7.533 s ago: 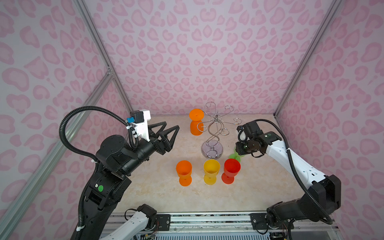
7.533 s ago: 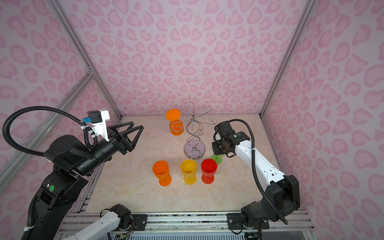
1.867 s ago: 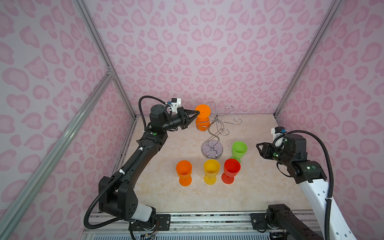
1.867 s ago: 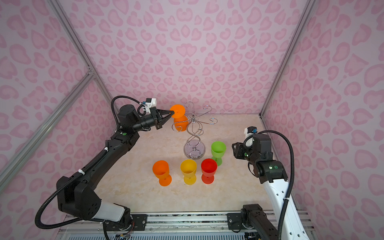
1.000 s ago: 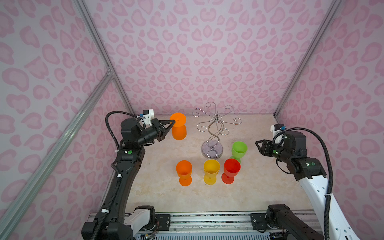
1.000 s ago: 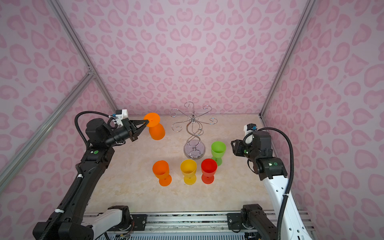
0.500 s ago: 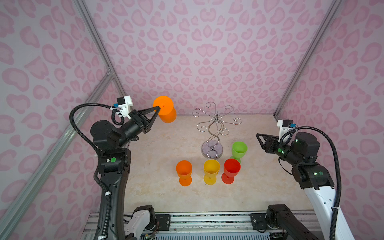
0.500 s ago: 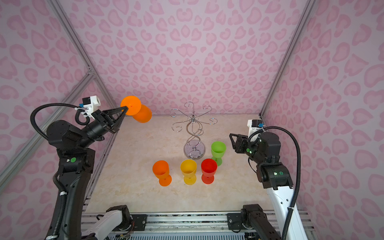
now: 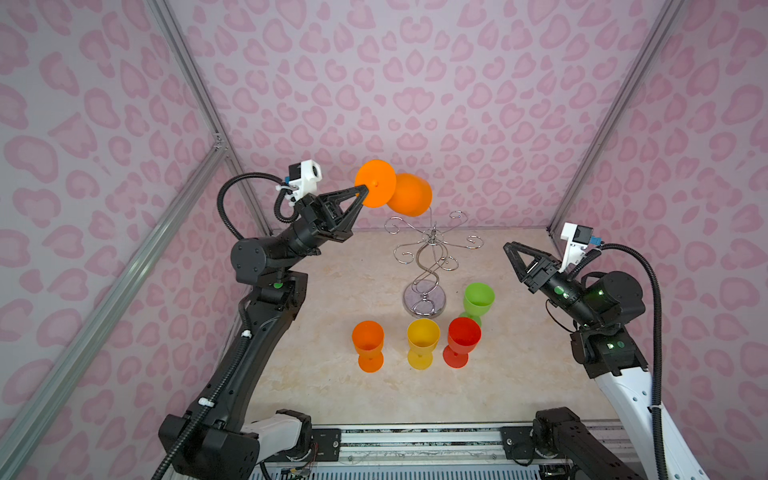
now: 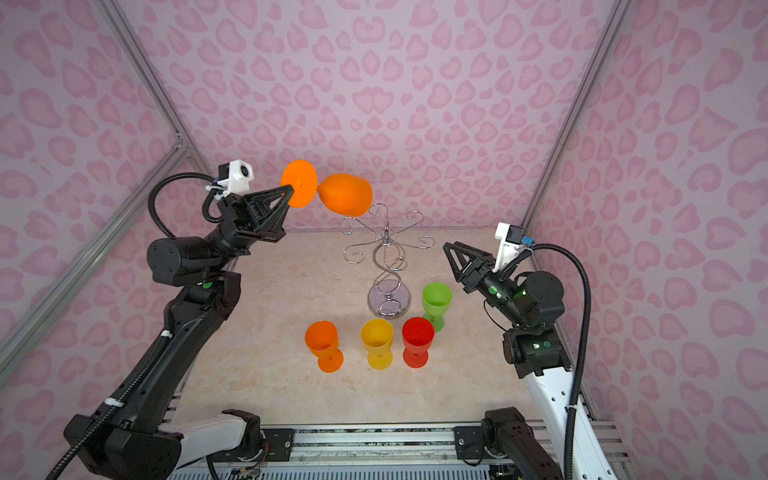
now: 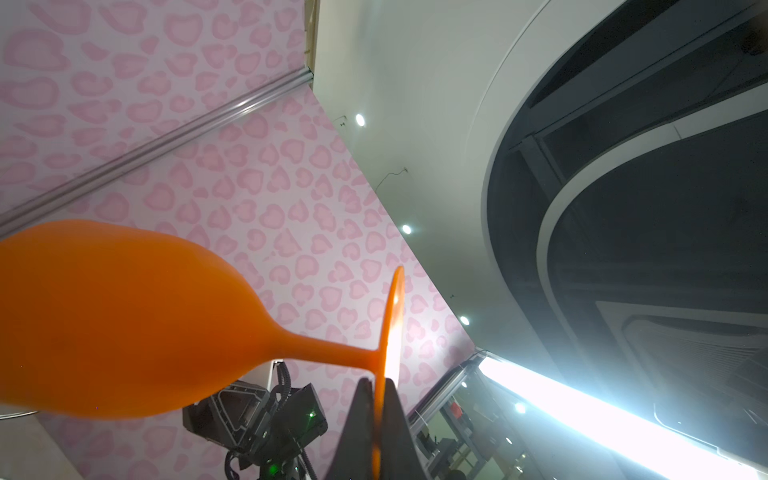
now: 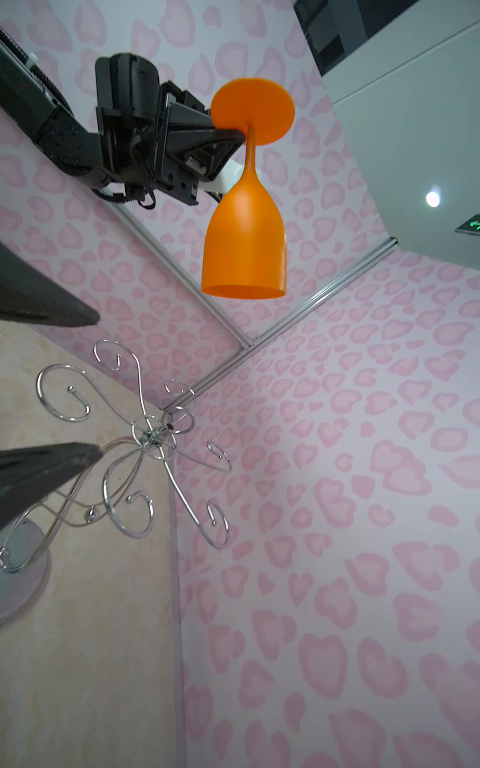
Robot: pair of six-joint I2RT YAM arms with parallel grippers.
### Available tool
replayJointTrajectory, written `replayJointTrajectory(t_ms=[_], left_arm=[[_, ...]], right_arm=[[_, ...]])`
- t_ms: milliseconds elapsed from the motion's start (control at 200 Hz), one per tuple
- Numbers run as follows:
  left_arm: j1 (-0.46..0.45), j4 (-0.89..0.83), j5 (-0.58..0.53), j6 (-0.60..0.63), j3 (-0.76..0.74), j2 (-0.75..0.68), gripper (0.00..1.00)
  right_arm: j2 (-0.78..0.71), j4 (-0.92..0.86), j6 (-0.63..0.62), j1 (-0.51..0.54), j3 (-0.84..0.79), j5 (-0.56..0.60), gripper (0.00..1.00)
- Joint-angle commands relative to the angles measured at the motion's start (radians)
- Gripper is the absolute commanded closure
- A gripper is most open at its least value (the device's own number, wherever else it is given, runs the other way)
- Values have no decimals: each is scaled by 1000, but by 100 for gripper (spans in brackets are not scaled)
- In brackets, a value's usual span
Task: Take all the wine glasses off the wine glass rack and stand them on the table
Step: 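Grasp the orange glass bowl with the right gripper while the left gripper holds it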
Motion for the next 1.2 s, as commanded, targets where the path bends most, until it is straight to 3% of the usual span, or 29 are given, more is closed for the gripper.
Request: replayJointTrajectory(t_ms=[0,255,765,1070,1195], left_arm=[[-84,234,-65,-88,24,74,98],[-219,395,-120,-174,20,213,98],[-322,515,-161,-269,13,341,98],[-345,567,-181,-325,25,389,98],[-346,589,-197,-349,25,405,98]], right_arm=[[15,185,73,27,-19,-17,52],[47,393,155,58,-78,-5,46],[39,567,198,57,-141,14,45],[33,609,204,56,-160,-20,59],[19,654,207,55,-182,-27,74]])
